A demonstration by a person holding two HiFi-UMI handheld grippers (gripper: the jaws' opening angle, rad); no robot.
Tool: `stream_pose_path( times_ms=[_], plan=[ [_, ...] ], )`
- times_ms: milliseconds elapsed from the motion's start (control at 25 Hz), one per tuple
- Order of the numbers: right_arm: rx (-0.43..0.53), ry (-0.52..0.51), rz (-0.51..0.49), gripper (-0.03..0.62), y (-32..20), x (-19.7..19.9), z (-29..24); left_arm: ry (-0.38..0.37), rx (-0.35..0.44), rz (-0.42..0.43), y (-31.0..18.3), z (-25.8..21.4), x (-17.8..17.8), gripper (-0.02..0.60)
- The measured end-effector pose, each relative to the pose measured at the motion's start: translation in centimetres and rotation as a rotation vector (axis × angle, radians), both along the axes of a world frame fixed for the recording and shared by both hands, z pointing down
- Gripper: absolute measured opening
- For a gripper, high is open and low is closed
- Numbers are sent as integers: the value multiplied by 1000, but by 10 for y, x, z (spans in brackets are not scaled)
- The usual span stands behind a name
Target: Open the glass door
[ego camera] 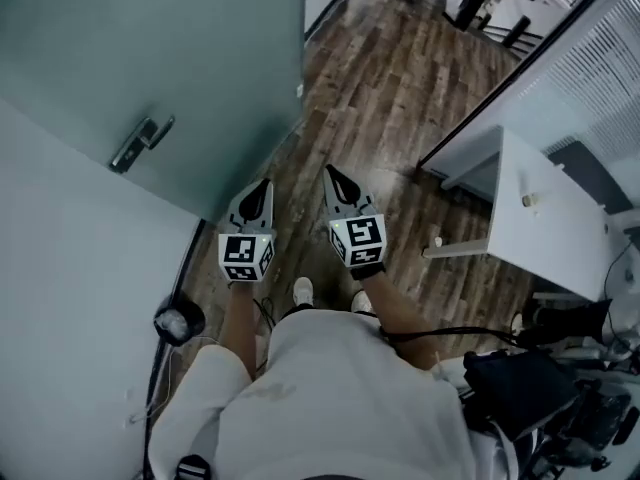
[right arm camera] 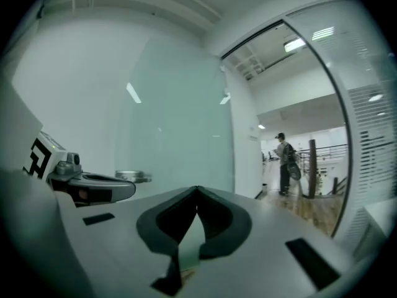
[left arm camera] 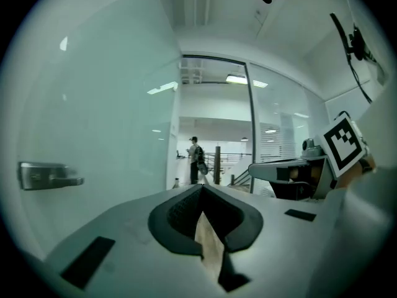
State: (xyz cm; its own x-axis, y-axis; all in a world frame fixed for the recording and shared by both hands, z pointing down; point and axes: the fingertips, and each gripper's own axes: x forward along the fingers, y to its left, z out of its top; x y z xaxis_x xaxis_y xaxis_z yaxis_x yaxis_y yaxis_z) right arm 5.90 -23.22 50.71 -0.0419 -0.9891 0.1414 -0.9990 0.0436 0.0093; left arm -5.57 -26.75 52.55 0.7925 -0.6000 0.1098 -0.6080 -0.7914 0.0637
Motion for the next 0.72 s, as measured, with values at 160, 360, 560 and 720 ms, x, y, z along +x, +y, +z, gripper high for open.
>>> stream_pose_path(
  times_ms=[160, 360, 560, 720],
  plan=[
    [59, -12, 219, 3, 68, 104, -44, 14, 73, 218, 54, -42, 119, 3],
    [64, 11, 417, 3, 148, 195, -75, 45, 134, 365, 120, -86, 227, 3],
    [82, 21, 533, 3, 180, 241, -74, 95, 167, 401, 144, -98, 279, 3],
    [118, 48, 580, 3, 199, 255, -86, 71, 225, 376, 152, -100, 293, 3]
  ],
)
